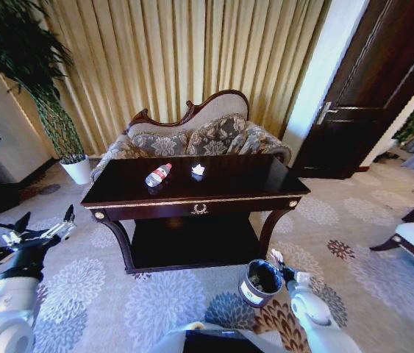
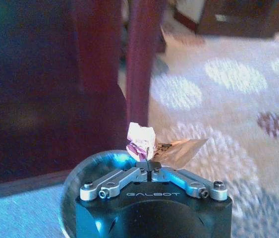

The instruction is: Move to the front of the table and place the trash on the table into the trash bin.

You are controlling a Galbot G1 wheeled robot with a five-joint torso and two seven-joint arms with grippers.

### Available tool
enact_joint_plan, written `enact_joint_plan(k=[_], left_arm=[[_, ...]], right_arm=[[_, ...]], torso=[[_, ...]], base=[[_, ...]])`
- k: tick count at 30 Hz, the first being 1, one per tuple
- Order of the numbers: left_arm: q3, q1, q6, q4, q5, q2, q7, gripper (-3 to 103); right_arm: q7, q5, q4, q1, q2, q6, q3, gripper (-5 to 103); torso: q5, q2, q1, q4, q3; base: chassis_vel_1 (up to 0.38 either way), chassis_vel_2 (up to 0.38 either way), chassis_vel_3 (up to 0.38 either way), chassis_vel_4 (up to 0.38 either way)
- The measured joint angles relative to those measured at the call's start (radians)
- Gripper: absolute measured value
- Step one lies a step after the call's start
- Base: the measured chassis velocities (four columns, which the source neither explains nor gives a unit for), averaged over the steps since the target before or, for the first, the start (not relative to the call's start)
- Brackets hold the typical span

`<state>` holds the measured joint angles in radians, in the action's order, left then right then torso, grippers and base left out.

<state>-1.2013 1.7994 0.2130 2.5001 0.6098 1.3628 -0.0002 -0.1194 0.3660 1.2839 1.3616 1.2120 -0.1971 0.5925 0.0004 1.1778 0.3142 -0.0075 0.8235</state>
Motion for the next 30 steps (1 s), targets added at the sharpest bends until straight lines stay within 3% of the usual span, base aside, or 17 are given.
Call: enact_joint_plan(k=[7, 9, 12, 13, 15, 19, 21, 25, 27, 28, 30], left_arm=[[-0.002, 0.009, -0.008, 0.0, 0.0, 0.008, 0.0, 100], [0.003, 0.011, -0.012, 0.0, -0.003, 0.014, 0.004, 100], [0.004, 0.011, -0.013, 0.0, -0.003, 0.016, 0.005, 100], [0.004, 0.01, -0.013, 0.0, -0.003, 0.016, 0.006, 100], [0.003, 0.01, -0.013, 0.0, -0.003, 0.016, 0.006, 100], [0.003, 0.009, -0.013, 0.0, -0.003, 0.015, 0.006, 100], [0.003, 0.009, -0.013, 0.0, -0.003, 0.016, 0.006, 100], [0.005, 0.01, -0.013, 0.0, -0.003, 0.019, 0.008, 100], [0.006, 0.012, -0.013, 0.0, -0.004, 0.02, 0.008, 100], [0.006, 0.012, -0.013, 0.0, -0.004, 0.02, 0.008, 100], [0.003, 0.015, -0.014, 0.0, -0.004, 0.02, 0.008, 100]], right_arm=[[0.026, -0.034, -0.115, -0.06, 0.043, 0.004, -0.002, -2], [0.027, -0.049, -0.132, -0.078, 0.068, 0.0, 0.002, 8], [0.027, -0.055, -0.14, -0.085, 0.078, -0.003, 0.003, 14], [0.027, -0.057, -0.143, -0.086, 0.081, -0.004, 0.004, 25], [0.027, -0.057, -0.145, -0.085, 0.081, -0.004, 0.004, 25], [0.026, -0.056, -0.146, -0.079, 0.081, -0.005, 0.007, 46], [0.026, -0.055, -0.144, -0.077, 0.081, -0.005, 0.008, 46], [0.025, -0.049, -0.13, -0.067, 0.078, -0.001, 0.012, 62], [0.027, -0.02, -0.088, -0.049, 0.073, 0.019, 0.014, 73], [0.027, -0.02, -0.088, -0.049, 0.073, 0.019, 0.014, 73], [0.037, 0.072, 0.035, -0.004, 0.061, 0.038, 0.026, 84]], torso=[[-0.0007, 0.0, 0.0, 0.0, 0.0], [-0.0005, 0.0, 0.0, 0.0001, 0.0], [-0.0005, 0.0, 0.0, 0.0002, 0.0], [-0.0005, 0.0, 0.0, 0.0, 0.0], [-0.0005, 0.0, 0.0, -0.0001, 0.0], [-0.0005, 0.0, 0.0, -0.0001, 0.0], [-0.0004, 0.0, 0.0, -0.0001, 0.0], [-0.0004, 0.0, 0.0, 0.0, 0.0], [-0.0001, 0.0, 0.0, -0.0001, 0.0], [-0.0001, 0.0, 0.0, -0.0001, 0.0], [-0.0002, 0.0, 0.0, 0.0001, 0.0]], base=[[0.0, 0.0, 0.0, 0.0], [0.0, 0.0, 0.0, 0.0], [0.0, 0.0, 0.0, 0.0], [0.0, 0.0, 0.0, 0.0], [0.0, 0.0, 0.0, 0.0], [0.0, 0.0, 0.0, 0.0], [0.0, 0.0, 0.0, 0.0], [0.0, 0.0, 0.0, 0.0], [0.0, 0.0, 0.0, 0.0], [0.0, 0.0, 0.0, 0.0], [0.0, 0.0, 0.0, 0.0]])
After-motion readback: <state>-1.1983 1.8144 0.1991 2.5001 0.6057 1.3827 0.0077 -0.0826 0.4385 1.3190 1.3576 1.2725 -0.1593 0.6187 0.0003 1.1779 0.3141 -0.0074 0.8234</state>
